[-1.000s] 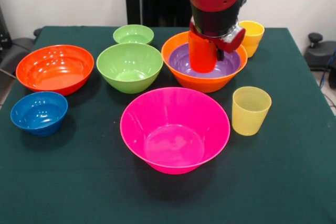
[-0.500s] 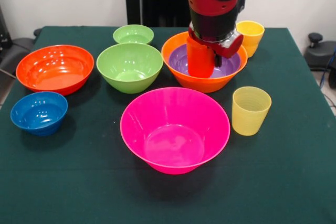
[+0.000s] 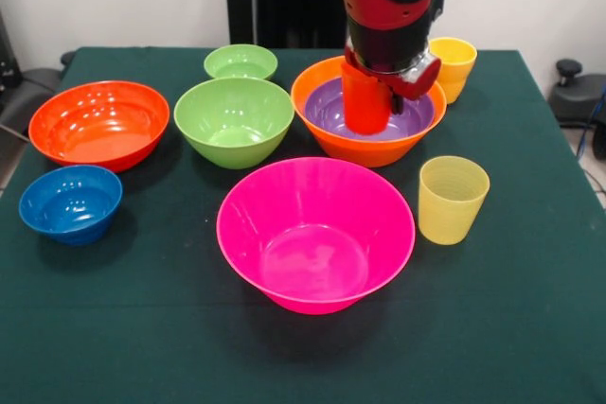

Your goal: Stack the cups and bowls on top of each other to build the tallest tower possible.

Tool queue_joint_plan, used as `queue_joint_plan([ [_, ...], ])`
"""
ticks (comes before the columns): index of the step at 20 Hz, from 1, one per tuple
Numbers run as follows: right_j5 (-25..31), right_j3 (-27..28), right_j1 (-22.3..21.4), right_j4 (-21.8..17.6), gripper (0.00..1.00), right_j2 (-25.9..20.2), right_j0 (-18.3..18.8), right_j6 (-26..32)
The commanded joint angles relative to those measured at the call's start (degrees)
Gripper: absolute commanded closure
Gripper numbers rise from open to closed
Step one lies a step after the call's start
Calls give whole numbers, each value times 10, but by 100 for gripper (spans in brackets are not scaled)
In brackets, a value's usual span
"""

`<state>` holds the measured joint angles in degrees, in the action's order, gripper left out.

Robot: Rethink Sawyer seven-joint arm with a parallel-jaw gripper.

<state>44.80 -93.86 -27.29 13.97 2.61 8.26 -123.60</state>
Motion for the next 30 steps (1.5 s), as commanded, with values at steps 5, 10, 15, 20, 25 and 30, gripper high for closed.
queue_joint_plan([
  [5, -61, -27, 15, 20, 100, -60, -11, -65],
  [10, -81, -23, 25, 16, 0, -59, -10, -63],
  [15, -97, -32, 25, 25, 0, -73, -1, -59],
  [20, -80, -19, 17, 18, 0, -51, -16, -77],
  [25, -72, -20, 11, 19, 0, -51, -18, -77],
  [30, -49, -17, -1, 21, 0, -46, -22, -81],
])
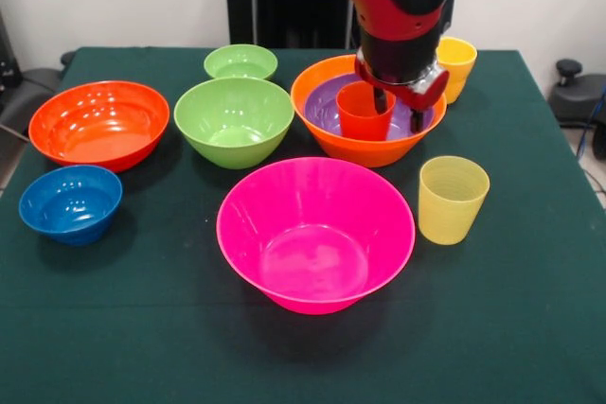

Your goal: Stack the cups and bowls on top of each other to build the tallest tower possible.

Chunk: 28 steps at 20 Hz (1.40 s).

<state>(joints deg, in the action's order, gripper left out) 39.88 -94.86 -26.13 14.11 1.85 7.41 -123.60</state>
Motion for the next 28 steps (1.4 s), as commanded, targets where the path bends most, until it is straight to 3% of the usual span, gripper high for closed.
queue_joint_plan([
  [1, 10, -6, -18, 19, 0, -34, -16, -84],
  [11, 75, 16, -63, -7, 0, 22, -36, -96],
  [18, 81, 17, -92, -14, 0, 40, -41, -88],
  [23, 89, 50, -118, -51, 0, 68, -33, -37],
  [28, 46, 50, -147, -72, 0, 67, -8, 20],
])
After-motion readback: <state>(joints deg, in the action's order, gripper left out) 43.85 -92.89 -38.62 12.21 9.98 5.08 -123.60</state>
